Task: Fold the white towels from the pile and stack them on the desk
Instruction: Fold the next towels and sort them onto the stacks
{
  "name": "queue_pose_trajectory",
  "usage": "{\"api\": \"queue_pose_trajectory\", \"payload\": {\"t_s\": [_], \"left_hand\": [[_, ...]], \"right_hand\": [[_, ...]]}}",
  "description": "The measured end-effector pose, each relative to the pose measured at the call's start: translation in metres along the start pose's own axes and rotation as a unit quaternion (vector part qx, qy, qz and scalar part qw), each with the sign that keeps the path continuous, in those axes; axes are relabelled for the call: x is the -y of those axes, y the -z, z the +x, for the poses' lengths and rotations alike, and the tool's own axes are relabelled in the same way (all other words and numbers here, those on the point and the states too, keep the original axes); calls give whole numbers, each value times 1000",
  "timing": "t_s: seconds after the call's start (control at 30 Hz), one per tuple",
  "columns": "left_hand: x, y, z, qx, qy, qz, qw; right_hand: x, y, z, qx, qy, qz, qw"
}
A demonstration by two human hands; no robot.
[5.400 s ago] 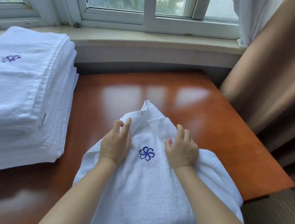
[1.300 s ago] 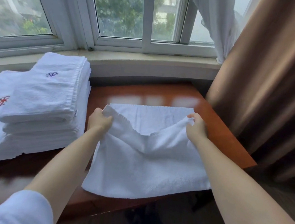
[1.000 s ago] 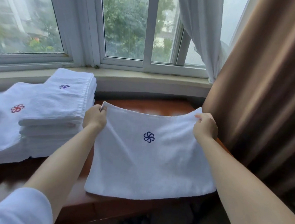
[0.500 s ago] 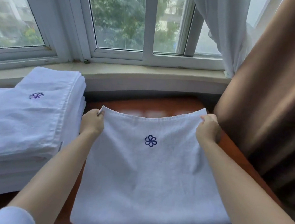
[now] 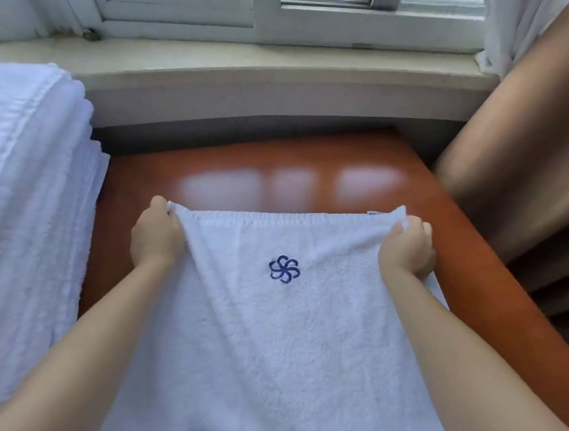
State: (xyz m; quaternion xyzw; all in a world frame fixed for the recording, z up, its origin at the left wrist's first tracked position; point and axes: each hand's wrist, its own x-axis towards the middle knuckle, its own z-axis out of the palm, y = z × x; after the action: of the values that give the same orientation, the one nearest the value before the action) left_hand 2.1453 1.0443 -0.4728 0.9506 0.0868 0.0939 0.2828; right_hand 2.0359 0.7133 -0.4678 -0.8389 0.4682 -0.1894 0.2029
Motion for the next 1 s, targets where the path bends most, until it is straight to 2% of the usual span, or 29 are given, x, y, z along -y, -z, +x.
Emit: {"api": "queue_pose_trajectory", "payload": {"t_s": [0.13,0.23,0.4,0.47,0.57,0.63,0.7,0.73,0.8,0.83,0.9,1.0], "left_hand": [[-1,9,0,25,-52,34,998],[-7,8,0,48,-66,81,993],[-16,9,3,59,-7,119,991],[-19,12,10,89,38,81,992],[-24,18,22,139,116,-71,981],[-32,25,22,182,178,-208,944],[-39,32,16,213,200,-288,912],[-40,33,15,204,188,-292,915],[-38,35,15,162,159,-280,933],[-37,37,16,144,151,-275,938],[-35,42,18,126,147,-274,942],[-35,54,20,111,117,-263,951]], "right_hand": [[-6,10,8,-56,-71,26,996],[-12,9,14,-18,-102,2,995],[-9,10,23,45,-81,20,995],[-4,15,31,83,-84,63,991],[3,22,42,130,-98,120,979],[10,30,44,166,-111,131,971],[20,36,40,227,-132,171,950],[25,39,37,253,-147,205,934],[28,38,35,281,-133,185,932],[25,37,35,289,-125,220,923],[20,40,32,269,-137,297,906],[21,51,30,215,-81,349,909]]}}
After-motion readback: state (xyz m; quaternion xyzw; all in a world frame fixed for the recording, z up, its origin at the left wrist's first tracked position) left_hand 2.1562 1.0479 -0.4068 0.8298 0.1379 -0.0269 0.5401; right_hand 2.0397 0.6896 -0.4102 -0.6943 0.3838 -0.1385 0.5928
